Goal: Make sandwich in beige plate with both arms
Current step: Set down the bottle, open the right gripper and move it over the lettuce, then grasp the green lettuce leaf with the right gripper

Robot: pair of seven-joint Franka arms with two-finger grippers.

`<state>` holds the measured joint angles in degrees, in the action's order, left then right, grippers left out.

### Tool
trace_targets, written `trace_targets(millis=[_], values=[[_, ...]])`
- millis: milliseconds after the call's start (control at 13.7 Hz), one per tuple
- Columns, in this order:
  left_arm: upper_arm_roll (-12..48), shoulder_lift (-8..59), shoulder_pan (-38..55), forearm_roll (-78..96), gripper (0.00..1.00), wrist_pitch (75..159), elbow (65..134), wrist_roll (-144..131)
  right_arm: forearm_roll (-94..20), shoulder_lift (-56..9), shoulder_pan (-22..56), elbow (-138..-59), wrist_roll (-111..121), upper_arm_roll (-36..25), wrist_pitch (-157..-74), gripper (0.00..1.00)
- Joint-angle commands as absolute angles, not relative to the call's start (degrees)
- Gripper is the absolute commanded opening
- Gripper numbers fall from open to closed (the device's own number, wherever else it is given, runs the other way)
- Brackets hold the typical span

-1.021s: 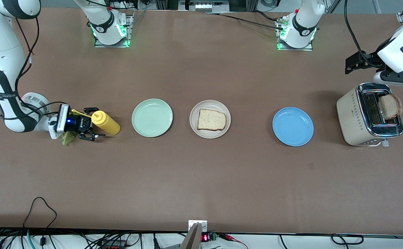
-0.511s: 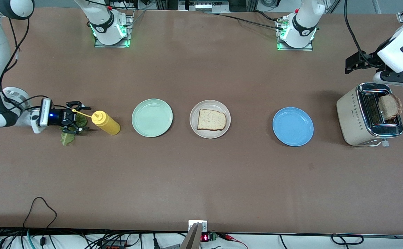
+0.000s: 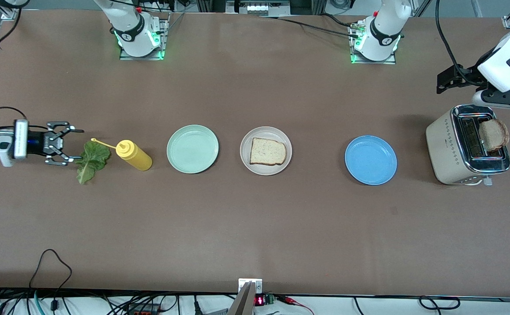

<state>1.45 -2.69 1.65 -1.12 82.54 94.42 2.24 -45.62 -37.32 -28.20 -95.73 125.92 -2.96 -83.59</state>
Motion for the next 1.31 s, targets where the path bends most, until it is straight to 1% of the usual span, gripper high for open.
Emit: trace_targets(millis=[0, 219, 365, 511, 657, 803, 1021, 1240], values=[[1.7, -2.1, 1.4, -0.4, 1.0, 81.7, 93.0, 1.9, -41.2, -32.8, -27.8, -95.9, 116.6, -3.1, -85.9, 1.0], [1.7, -2.1, 1.4, -0.4, 1.0, 81.7, 93.0, 2.0, -35.7, -28.1, -24.4, -95.2, 104.5, -3.1, -89.7, 1.0], [1.7, -2.1, 1.5, -0.4, 1.0, 81.7, 93.0, 1.9, -29.1, -23.9, -20.9, -95.2, 92.4, -3.0, -94.6, 1.0], [1.7, -2.1, 1.4, -0.4, 1.0, 81.7, 93.0, 2.0, -23.9, -22.0, -17.0, -95.2, 80.4, -3.0, -97.8, 1.0], [1.8, -2.1, 1.5, -0.4, 1.0, 81.7, 93.0, 1.8, -18.4, -21.8, -13.6, -95.3, 72.0, -2.9, -101.7, 1.0], [1.8, -2.0, 1.5, -0.4, 1.0, 81.7, 93.0, 1.8, -15.9, -22.4, -12.2, -96.1, 67.0, -3.0, -106.2, 1.0], [1.8, -2.0, 1.5, -0.4, 1.0, 81.7, 93.0, 1.8, -10.1, -22.6, -10.7, -96.3, 48.2, -2.9, -106.2, 1.0], [1.8, -2.1, 1.5, -0.4, 1.0, 81.7, 93.0, 1.8, -7.2, -23.1, -9.1, -96.9, 31.4, -2.9, -105.9, 1.0]])
